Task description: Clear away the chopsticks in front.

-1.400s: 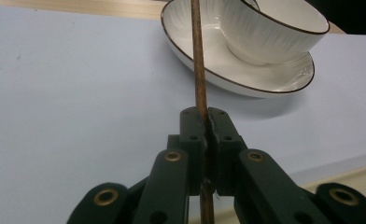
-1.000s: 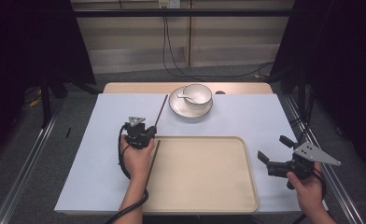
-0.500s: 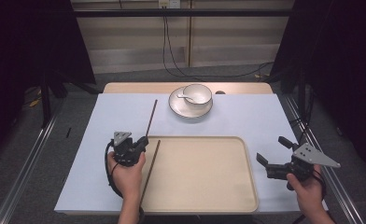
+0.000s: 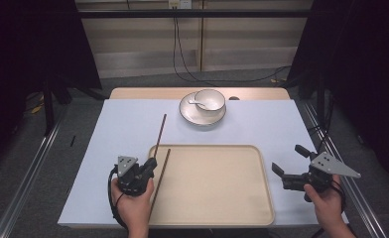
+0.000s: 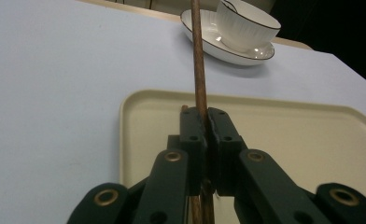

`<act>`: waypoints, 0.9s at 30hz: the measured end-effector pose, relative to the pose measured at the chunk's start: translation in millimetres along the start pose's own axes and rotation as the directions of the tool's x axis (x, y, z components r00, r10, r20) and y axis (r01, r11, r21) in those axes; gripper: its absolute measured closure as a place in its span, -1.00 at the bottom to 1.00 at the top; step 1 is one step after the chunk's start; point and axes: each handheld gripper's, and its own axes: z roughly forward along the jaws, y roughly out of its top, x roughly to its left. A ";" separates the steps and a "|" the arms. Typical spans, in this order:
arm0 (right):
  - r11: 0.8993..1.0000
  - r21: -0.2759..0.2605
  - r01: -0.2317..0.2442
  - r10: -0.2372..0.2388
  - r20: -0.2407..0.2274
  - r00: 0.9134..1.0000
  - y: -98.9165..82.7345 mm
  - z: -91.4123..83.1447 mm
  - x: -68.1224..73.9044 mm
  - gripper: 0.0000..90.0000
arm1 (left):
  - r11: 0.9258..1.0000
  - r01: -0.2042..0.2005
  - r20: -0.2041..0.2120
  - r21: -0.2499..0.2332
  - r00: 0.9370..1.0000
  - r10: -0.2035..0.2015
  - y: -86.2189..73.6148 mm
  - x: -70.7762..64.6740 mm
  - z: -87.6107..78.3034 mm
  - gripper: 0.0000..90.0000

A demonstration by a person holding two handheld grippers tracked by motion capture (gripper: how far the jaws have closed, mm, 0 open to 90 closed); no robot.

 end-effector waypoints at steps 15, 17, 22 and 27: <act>1.000 0.007 0.005 -0.005 -0.007 1.000 -0.2 0.4 0.7 -1.00 | 0.999 0.005 -0.018 0.035 1.000 -0.004 -27.3 -5.6 -15.5 0.90; 1.000 0.001 0.008 -0.008 0.001 1.000 0.0 0.2 1.3 -1.00 | 0.999 0.000 -0.019 0.036 1.000 0.000 -28.3 -5.7 -15.9 0.90; 1.000 0.001 0.008 -0.008 0.001 1.000 0.0 -0.5 0.3 -1.00 | 0.999 0.003 -0.030 0.052 1.000 -0.001 -35.1 -6.2 -21.3 0.90; 1.000 0.006 0.008 -0.008 -0.006 1.000 -0.1 0.4 1.2 -1.00 | 0.998 -0.003 -0.030 0.069 1.000 0.005 -40.1 -7.1 -23.1 0.90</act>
